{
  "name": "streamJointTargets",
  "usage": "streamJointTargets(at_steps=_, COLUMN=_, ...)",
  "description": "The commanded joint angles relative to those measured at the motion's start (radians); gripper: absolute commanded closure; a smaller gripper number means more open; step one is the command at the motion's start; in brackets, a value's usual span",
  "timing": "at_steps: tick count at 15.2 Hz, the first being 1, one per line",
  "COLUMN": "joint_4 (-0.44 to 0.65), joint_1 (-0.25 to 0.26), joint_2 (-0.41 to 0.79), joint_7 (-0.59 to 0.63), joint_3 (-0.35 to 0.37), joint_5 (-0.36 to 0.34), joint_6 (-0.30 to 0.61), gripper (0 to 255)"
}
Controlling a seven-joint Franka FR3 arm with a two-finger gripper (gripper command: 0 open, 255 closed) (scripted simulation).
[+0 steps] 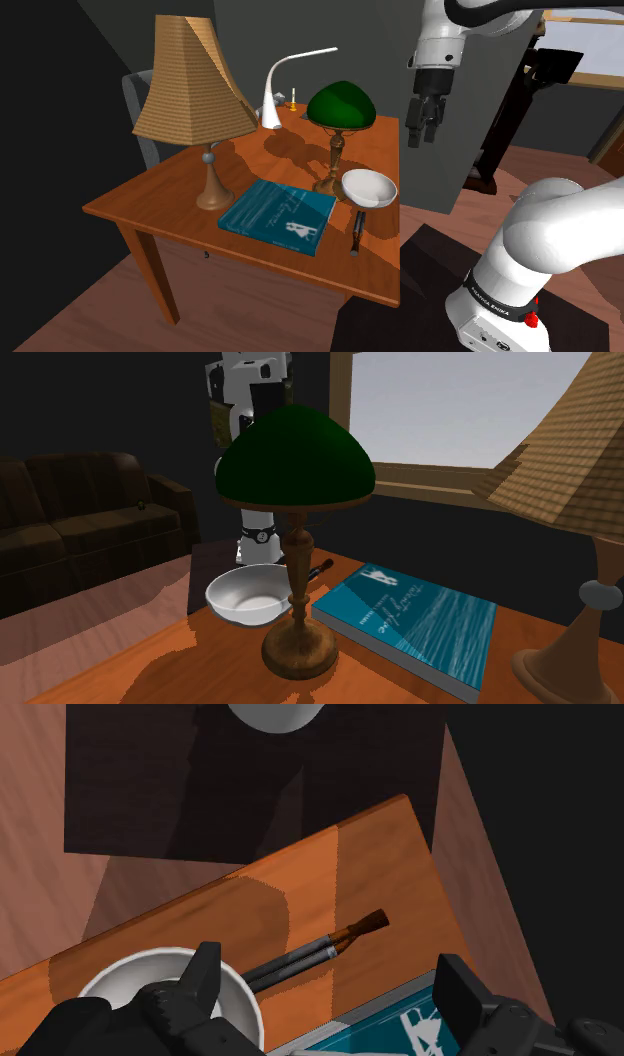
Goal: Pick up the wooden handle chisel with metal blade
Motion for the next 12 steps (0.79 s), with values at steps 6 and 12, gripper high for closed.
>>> streamJointTargets(at_steps=6, joint_4=-0.172, joint_1=-0.041, joint_2=-0.024, joint_7=0.208, joint_3=0.091, joint_5=0.078, joint_6=0.187, gripper=0)
streamJointTargets(at_steps=12, joint_4=-0.330, joint_1=-0.072, joint_2=0.026, joint_7=0.450, joint_3=0.218, joint_5=0.185, joint_6=0.446, gripper=0)
